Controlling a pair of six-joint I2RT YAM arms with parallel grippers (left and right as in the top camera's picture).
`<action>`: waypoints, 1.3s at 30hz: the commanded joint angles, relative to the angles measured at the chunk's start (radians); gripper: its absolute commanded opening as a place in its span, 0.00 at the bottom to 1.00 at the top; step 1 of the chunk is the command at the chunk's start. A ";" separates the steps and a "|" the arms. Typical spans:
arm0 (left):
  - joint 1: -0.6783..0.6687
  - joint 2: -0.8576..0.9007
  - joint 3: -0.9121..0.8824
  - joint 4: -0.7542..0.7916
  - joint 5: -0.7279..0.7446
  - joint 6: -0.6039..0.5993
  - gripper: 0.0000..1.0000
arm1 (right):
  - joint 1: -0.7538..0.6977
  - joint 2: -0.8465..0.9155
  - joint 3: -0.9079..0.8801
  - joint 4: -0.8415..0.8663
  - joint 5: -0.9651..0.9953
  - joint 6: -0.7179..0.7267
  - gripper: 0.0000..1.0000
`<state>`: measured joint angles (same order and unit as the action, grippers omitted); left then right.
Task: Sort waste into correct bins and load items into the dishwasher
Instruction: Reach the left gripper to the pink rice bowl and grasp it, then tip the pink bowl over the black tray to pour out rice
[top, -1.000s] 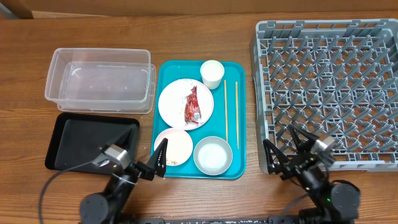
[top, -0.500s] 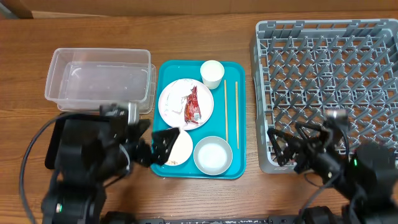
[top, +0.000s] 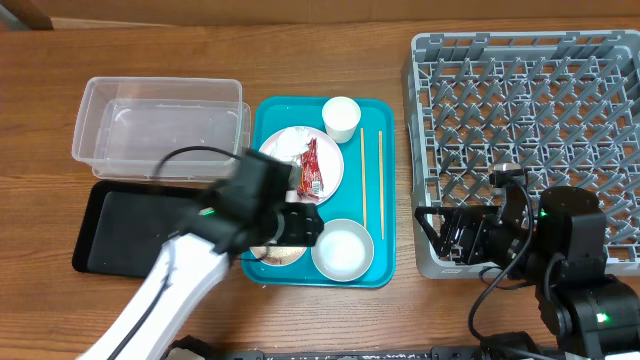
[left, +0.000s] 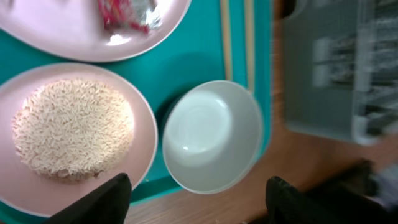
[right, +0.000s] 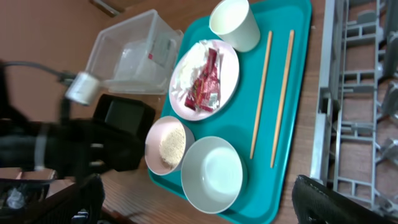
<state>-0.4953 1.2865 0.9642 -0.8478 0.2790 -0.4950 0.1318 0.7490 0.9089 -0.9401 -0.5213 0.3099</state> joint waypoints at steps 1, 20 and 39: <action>-0.080 0.105 0.014 0.021 -0.229 -0.124 0.68 | 0.002 0.004 0.027 -0.014 -0.012 -0.010 0.98; -0.114 0.344 0.047 0.131 -0.304 -0.208 0.04 | 0.002 0.006 0.027 -0.043 -0.012 -0.011 0.98; 0.095 0.032 0.157 -0.206 -0.098 -0.094 0.04 | 0.002 0.006 0.027 -0.043 -0.011 -0.011 0.98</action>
<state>-0.4946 1.3994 1.0992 -1.0485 0.0631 -0.6697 0.1318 0.7574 0.9089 -0.9874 -0.5247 0.3096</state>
